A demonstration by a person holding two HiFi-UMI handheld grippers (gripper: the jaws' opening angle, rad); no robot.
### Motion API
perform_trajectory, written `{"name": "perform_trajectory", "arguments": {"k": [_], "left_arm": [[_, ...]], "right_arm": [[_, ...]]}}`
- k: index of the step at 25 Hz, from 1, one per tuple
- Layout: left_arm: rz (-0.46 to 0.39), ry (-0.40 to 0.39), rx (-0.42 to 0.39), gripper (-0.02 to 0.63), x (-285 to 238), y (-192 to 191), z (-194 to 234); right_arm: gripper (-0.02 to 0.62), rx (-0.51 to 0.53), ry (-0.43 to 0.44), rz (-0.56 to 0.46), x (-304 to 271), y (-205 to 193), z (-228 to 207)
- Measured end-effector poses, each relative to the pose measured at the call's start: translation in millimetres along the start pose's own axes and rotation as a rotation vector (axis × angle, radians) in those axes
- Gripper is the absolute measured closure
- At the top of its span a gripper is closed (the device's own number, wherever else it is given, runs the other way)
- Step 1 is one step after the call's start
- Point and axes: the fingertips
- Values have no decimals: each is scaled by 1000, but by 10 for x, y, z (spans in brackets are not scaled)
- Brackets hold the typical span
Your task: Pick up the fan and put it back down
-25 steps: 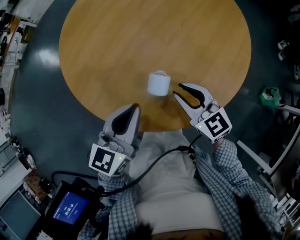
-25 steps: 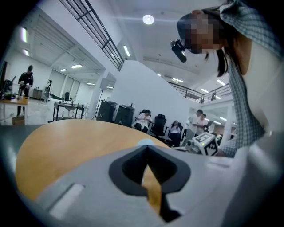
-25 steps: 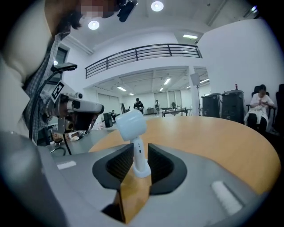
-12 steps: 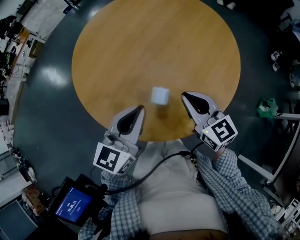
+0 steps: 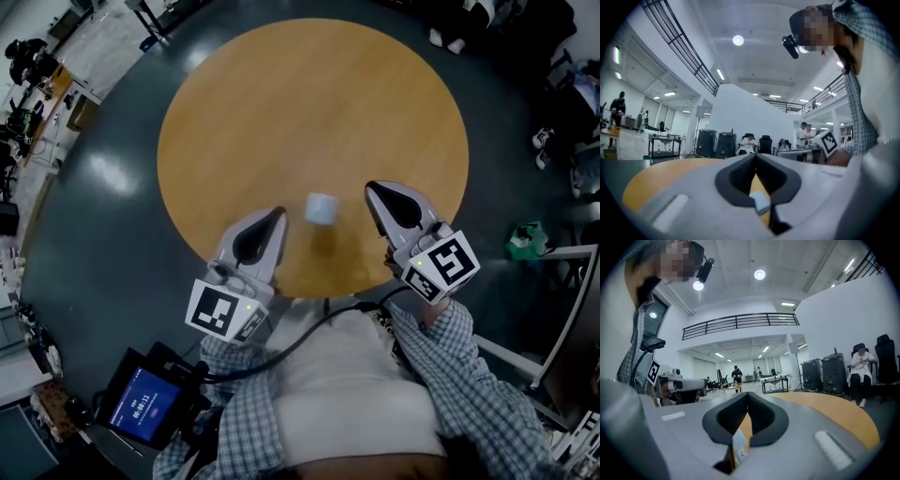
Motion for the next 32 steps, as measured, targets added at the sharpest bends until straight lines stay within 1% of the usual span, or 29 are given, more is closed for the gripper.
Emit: {"name": "perform_trajectory", "arguments": {"k": [7, 16, 32], "left_arm": [[-30, 1, -15, 606, -25, 86, 47], [-27, -10, -16, 606, -52, 95, 18], [-24, -25, -17, 606, -61, 74, -18]], "right_arm": [[591, 24, 12, -25, -65, 115, 44], [591, 55, 15, -25, -52, 188, 47], [592, 62, 5, -17, -12, 161, 47]]}}
Point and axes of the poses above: the fingertips, and each gripper's own axes: x backward along the fingers, z to its left, y out of its top, and after that the axes turned 5 degrees about x, right-handed
